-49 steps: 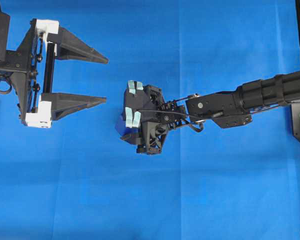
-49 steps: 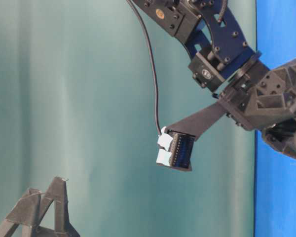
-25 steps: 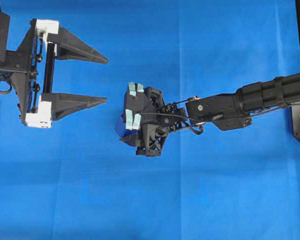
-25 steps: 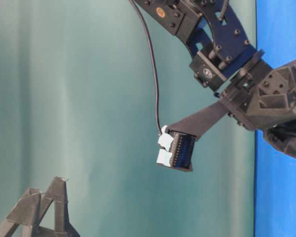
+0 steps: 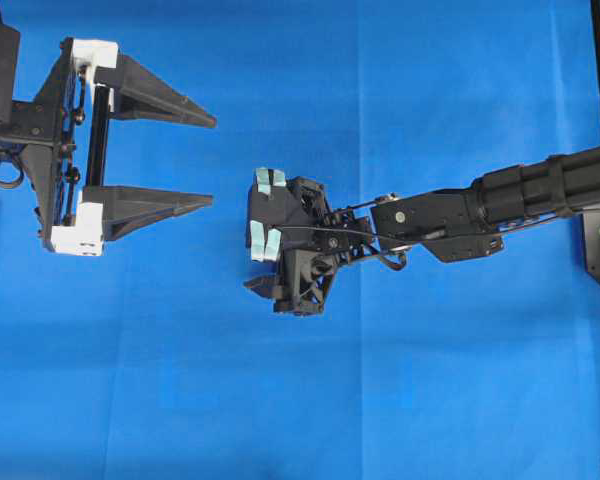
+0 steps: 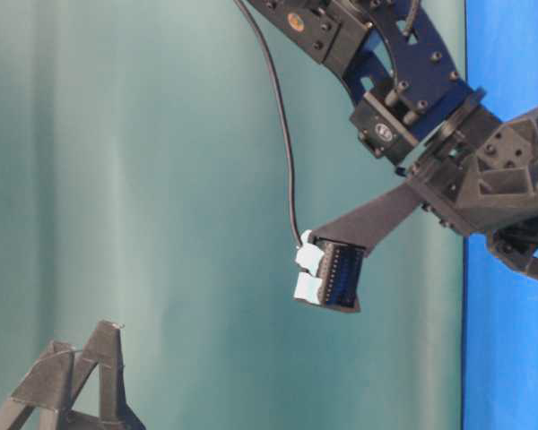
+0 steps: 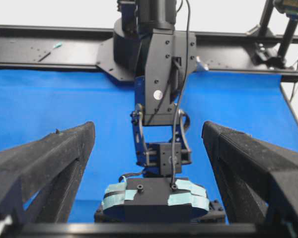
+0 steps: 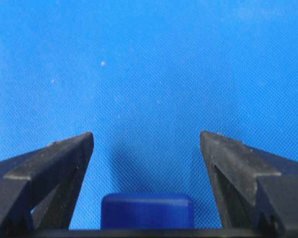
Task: Handover the blue block to the right arm after grasping it with the left arm, then place it in the designated position.
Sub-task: 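Open the right gripper and retract it to the right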
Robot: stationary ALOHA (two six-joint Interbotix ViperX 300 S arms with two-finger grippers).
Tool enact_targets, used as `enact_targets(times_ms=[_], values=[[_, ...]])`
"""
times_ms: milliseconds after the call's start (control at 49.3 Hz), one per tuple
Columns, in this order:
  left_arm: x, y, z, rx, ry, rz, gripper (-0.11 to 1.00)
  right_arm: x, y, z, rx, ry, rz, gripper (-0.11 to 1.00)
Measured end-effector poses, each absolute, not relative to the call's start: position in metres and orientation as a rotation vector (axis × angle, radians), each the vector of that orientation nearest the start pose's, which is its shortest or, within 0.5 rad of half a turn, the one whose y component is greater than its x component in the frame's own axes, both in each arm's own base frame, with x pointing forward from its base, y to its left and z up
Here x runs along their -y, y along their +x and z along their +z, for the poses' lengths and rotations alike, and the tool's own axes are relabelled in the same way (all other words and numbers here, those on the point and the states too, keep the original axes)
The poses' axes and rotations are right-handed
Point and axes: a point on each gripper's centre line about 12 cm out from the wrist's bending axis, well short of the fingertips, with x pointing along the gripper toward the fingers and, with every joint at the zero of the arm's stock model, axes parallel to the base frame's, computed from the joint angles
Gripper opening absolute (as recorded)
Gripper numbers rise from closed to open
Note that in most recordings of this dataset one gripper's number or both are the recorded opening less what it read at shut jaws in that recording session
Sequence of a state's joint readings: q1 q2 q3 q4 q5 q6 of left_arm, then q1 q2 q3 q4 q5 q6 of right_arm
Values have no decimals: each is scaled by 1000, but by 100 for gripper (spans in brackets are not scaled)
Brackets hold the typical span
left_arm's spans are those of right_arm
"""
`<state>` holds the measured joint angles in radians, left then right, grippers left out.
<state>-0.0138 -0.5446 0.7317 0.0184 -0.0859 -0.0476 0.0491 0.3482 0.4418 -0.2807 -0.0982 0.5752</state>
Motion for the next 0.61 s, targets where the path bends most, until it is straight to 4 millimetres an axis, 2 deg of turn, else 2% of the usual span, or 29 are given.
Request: enact_targets(times_ms=[284, 608], values=[[4, 308, 347, -100, -29, -12, 93, -24, 457, 100, -729, 267, -43, 82], [4, 308, 347, -100, -29, -12, 93, -20, 438, 156, -701, 250, -68, 82]])
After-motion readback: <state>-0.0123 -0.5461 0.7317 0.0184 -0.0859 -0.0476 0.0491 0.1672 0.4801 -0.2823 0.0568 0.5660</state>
